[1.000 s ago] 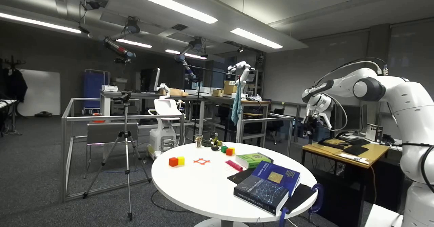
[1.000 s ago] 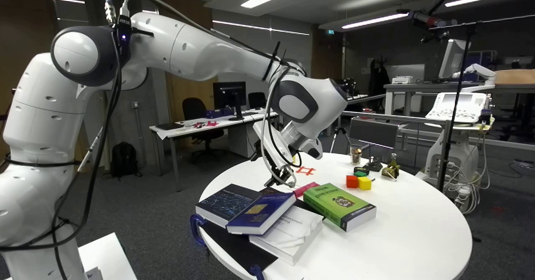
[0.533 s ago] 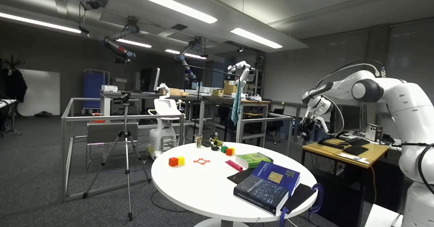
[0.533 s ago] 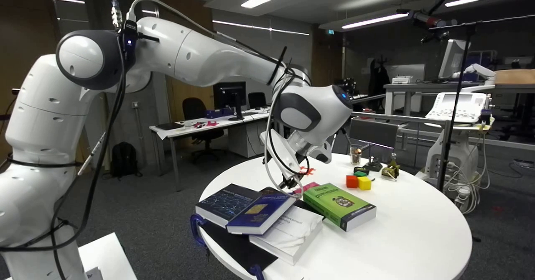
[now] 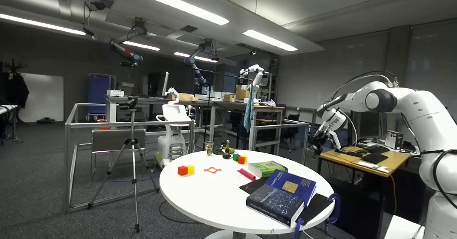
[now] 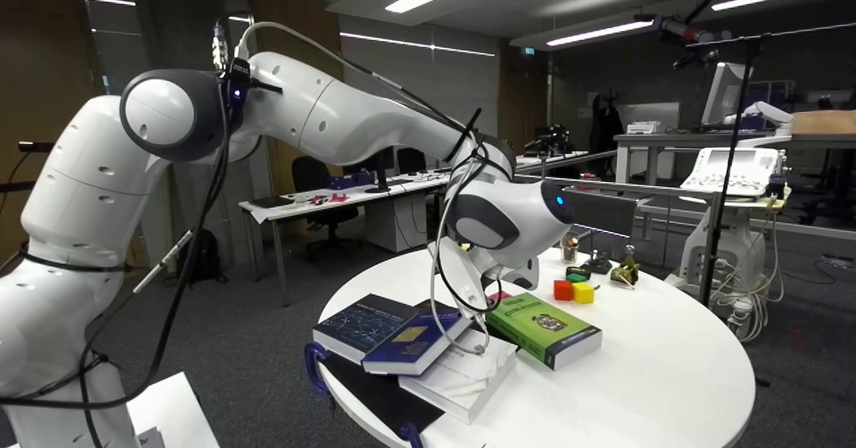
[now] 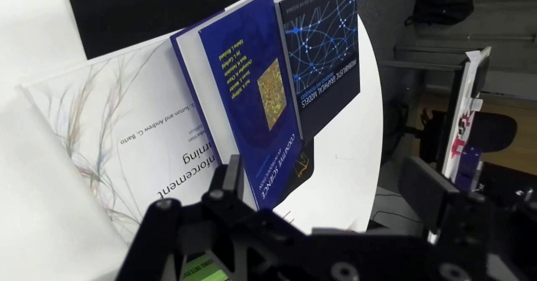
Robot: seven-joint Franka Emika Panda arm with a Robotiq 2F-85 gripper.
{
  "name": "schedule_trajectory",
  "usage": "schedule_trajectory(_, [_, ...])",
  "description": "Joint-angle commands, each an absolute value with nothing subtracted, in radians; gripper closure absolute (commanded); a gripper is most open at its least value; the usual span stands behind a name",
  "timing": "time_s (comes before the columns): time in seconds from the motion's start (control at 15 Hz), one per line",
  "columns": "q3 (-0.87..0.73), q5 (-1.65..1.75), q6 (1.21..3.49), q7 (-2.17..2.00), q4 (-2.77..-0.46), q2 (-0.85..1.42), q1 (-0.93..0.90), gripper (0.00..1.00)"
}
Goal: Straighten the blue book and place it on top of the white book
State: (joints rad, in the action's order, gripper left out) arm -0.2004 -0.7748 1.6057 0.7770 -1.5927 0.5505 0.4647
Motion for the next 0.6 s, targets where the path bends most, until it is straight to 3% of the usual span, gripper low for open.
schedule_trajectory(0.0, [-0.165, -0.848, 1.615, 0.850, -1.571, 0.587, 0.500, 0.00])
schedule_trajectory(0.53, [-0.168, -0.850, 1.663, 0.985, -1.555, 0.654, 0.493, 0.00])
